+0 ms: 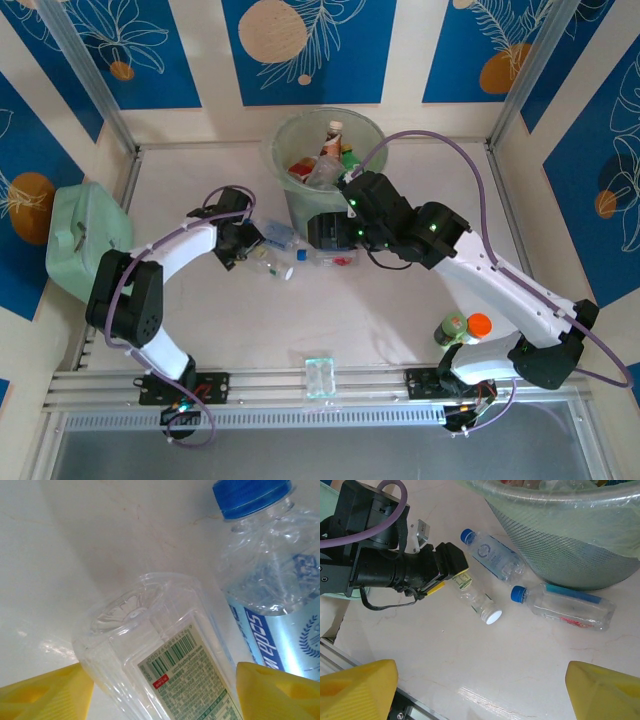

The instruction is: Put the plastic bottles in the bin

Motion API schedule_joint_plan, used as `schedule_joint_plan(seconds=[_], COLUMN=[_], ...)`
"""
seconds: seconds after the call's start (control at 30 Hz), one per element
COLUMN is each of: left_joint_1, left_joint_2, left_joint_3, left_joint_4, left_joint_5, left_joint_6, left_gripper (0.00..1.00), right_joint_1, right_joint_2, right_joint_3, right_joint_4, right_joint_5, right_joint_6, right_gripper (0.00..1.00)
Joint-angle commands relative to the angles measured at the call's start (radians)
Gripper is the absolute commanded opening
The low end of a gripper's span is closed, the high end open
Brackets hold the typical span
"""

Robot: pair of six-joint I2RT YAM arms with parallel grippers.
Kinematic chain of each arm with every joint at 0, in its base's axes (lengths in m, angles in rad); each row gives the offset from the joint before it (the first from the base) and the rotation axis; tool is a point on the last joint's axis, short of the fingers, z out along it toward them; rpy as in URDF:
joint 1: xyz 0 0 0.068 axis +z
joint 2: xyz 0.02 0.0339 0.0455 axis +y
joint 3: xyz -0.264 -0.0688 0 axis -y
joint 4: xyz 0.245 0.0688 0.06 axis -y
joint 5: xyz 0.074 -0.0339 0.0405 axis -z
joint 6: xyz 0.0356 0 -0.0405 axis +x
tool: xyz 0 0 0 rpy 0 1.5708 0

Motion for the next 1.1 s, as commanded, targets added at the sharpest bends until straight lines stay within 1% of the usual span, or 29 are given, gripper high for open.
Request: schedule_joint_plan(seconds=[0.0,0.47,0.57,0.67,0.77,0.93,1.07], left_joint_1=[-0.007,-0.006,-0.008,-0.01,-0.01,-0.009,-0.009], left_joint_2=[-0.002,0.033,0.009,-0.034,-0.04,-0.035,-0.011], left_joint_3=[-0.021,0.002,0.001,-0.01,-0.006,-0.018,-0.03], left_joint_4=[-0.065,-0.05,-0.058,-0.062,-0.08,-0.067,-0.056], left_joint_5=[-0.03,-0.04,-0.028,-0.05,-0.064,-0.054,-0.052], left_joint_6=[0.031,0.029,0.027,0.033,0.035,0.028,0.022], left_gripper=[0.77,0.84,0.85,0.88,0.89,0.89,0.86], right_joint_1=[0.008,0.031,0.034,0.035,0.036,0.045,0.046], right_joint_2=[0.009,0.043,0.053,0.056,0.063,0.069,0.064], right_joint_3=[0.029,0.064,0.071,0.072,0.072,0.074,0.065], right_joint_4=[0.003,-0.014,-0.016,-0.014,-0.011,-0.012,-0.017], right_joint_5=[-0.012,-0.011,-0.011,-0.012,-0.014,-0.009,-0.002], right_joint_6=[-0.003,-0.015,-0.018,-0.021,-0.022,-0.023,-0.02], right_gripper=[0.88,0.89,0.89,0.89,0.9,0.89,0.9])
